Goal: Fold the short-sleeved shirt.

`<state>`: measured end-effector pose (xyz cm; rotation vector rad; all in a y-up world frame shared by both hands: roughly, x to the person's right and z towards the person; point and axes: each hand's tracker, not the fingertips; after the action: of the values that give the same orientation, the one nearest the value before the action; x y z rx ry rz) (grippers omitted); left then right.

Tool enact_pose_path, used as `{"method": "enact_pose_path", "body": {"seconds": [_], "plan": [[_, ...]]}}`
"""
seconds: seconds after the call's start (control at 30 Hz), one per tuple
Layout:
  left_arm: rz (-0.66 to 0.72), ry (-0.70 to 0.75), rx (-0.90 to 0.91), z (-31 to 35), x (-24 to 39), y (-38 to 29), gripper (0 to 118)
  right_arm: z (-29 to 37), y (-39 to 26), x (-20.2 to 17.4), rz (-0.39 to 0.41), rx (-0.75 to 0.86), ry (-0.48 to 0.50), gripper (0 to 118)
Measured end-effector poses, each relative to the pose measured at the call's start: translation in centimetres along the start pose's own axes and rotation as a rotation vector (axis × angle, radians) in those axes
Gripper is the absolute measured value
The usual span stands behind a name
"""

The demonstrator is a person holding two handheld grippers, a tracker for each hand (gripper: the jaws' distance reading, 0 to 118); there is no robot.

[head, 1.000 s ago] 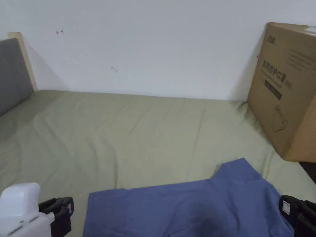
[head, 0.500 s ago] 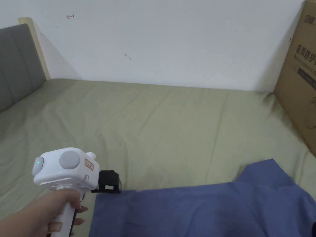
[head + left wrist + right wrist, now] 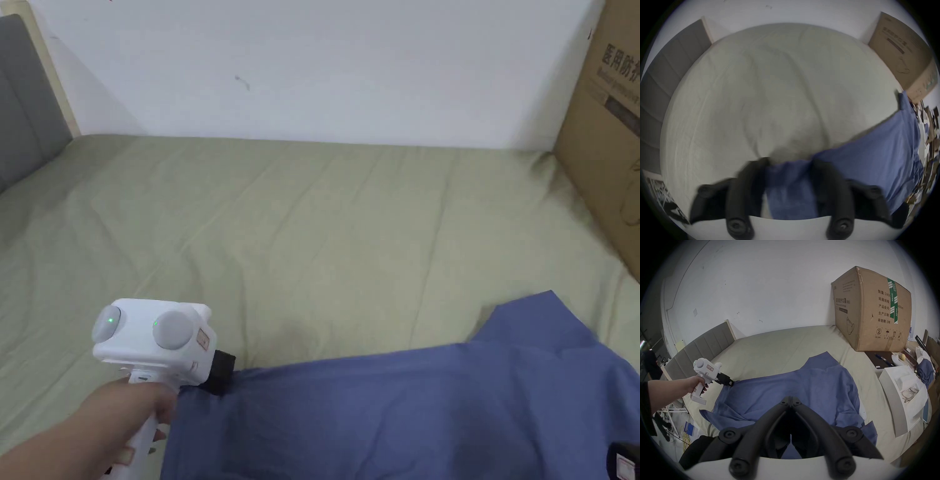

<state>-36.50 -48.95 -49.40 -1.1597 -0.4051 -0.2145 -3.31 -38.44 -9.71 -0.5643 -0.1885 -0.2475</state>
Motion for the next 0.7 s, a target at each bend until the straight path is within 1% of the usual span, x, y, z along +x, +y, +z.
{"method": "enact_pose_path", "body": {"seconds": [0.03,0.07,0.13,0.17,0.23,0.27,0.3,0.33,0.37,0.4,0.43,0.47,0.5,0.53,0.57,0.6,0.63,0.67,0.7], "plan": [[-0.031,-0.032,0.009,0.4,0.5,-0.3,20,0.0,0.0,-0.1,0.001,0.0,0.004,0],[-0.069,-0.096,-0.019,0.5,1.3,-0.8,2,0.0,-0.1,-0.1,0.001,0.001,0.007,0],[-0.123,-0.09,-0.038,0.5,2.0,-1.3,2,0.1,-0.2,0.1,-0.003,0.003,0.016,0],[-0.135,-0.056,-0.007,0.8,2.0,-1.4,2,0.1,0.1,0.3,-0.012,0.008,0.024,0],[-0.107,-0.02,0.063,1.8,1.7,-1.7,2,-0.2,1.3,1.4,-0.044,0.023,0.056,0],[-0.068,-0.033,0.088,2.2,1.0,-1.3,2,-0.8,2.9,2.5,-0.066,0.025,0.064,0],[-0.037,-0.056,0.094,2.6,0.5,-1.2,2,-1.6,4.4,3.7,-0.085,0.026,0.055,0],[-0.043,-0.021,0.134,3.2,0.0,-1.1,2,-2.9,6.3,5.5,-0.109,0.024,0.029,0],[-0.04,-0.023,0.137,3.6,-0.3,-1.3,2,-4.8,8.3,7.4,-0.126,-0.011,-0.004,0],[-0.041,-0.027,0.141,4.1,-0.4,-1.3,2,-6.5,10.0,8.8,-0.111,-0.06,-0.033,0],[-0.043,-0.026,0.152,4.5,-0.4,-1.5,2,-9.2,11.7,10.6,-0.084,-0.148,-0.051,0],[-0.053,-0.019,0.163,4.8,-0.4,-1.7,2,-12.0,13.2,12.5,-0.083,-0.259,-0.031,0],[-0.06,-0.016,0.172,5.0,-0.3,-2.0,2,-14.4,14.0,14.0,-0.102,-0.346,-0.005,7],[-0.065,-0.012,0.184,5.1,-0.1,-2.3,2,-17.0,14.6,15.5,-0.127,-0.431,0.013,39],[-0.066,-0.011,0.193,5.2,0.2,-2.4,2,-19.2,14.6,16.7,-0.161,-0.487,-0.022,74],[-0.061,-0.012,0.197,5.2,0.3,-2.6,2,-20.7,14.5,17.4,-0.186,-0.524,-0.079,106],[-0.052,-0.016,0.196,5.1,0.3,-2.8,2,-22.4,14.1,18.0,-0.19,-0.547,-0.132,118],[-0.04,-0.026,0.186,4.9,0.2,-3.0,2,-23.8,13.7,18.5,-0.189,-0.565,-0.17,114],[-0.032,-0.028,0.187,4.7,0.3,-2.9,2,-24.5,13.7,18.9,-0.189,-0.547,-0.187,107]]}}
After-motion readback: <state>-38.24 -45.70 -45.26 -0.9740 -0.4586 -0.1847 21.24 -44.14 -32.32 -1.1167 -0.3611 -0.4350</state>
